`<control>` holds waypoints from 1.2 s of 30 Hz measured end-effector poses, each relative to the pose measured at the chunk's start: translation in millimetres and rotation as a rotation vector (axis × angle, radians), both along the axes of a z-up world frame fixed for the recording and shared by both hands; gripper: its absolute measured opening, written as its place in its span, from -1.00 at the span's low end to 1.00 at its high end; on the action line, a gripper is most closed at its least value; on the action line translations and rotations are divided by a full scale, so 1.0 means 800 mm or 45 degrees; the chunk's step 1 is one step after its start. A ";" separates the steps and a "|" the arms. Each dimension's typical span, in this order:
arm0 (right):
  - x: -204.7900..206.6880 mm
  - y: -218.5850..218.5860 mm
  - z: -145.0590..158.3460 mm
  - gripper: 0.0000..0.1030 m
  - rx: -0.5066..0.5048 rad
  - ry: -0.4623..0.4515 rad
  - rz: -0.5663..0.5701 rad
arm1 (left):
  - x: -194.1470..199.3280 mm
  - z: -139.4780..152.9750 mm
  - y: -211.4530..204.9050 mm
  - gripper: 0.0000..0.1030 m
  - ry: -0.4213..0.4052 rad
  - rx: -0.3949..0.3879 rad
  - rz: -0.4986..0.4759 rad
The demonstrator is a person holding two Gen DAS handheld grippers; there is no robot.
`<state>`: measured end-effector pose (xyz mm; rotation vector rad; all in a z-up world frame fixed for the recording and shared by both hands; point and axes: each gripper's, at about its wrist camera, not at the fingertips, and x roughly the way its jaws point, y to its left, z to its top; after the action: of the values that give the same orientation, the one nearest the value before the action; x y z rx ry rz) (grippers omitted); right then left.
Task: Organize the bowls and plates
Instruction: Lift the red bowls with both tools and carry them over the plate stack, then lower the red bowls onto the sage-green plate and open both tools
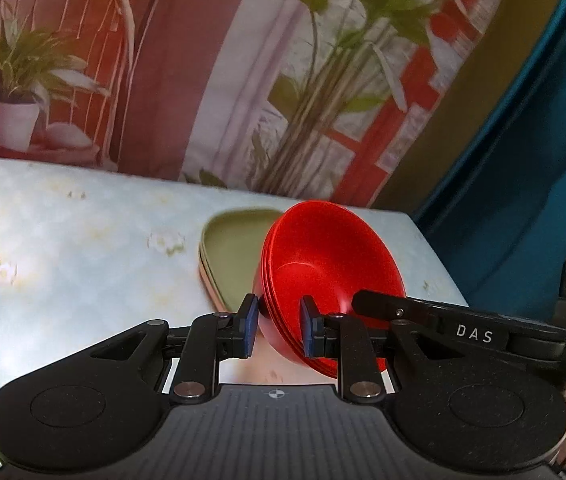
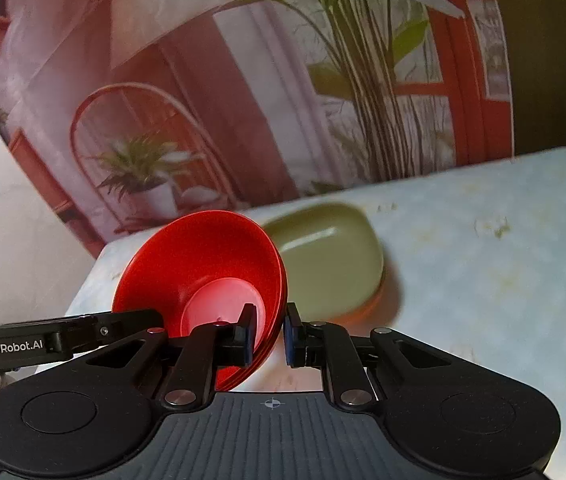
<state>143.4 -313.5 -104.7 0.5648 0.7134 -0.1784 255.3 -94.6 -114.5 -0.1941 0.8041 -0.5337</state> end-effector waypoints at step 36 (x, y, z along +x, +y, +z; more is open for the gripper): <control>0.101 -0.045 -0.063 -0.70 -0.253 0.135 -0.006 | 0.086 -0.060 -0.057 -0.52 -0.017 0.217 0.014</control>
<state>224.5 -349.2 -155.0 0.3692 0.7873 -0.2823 324.2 -139.9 -162.8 -0.0377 0.8307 -0.4533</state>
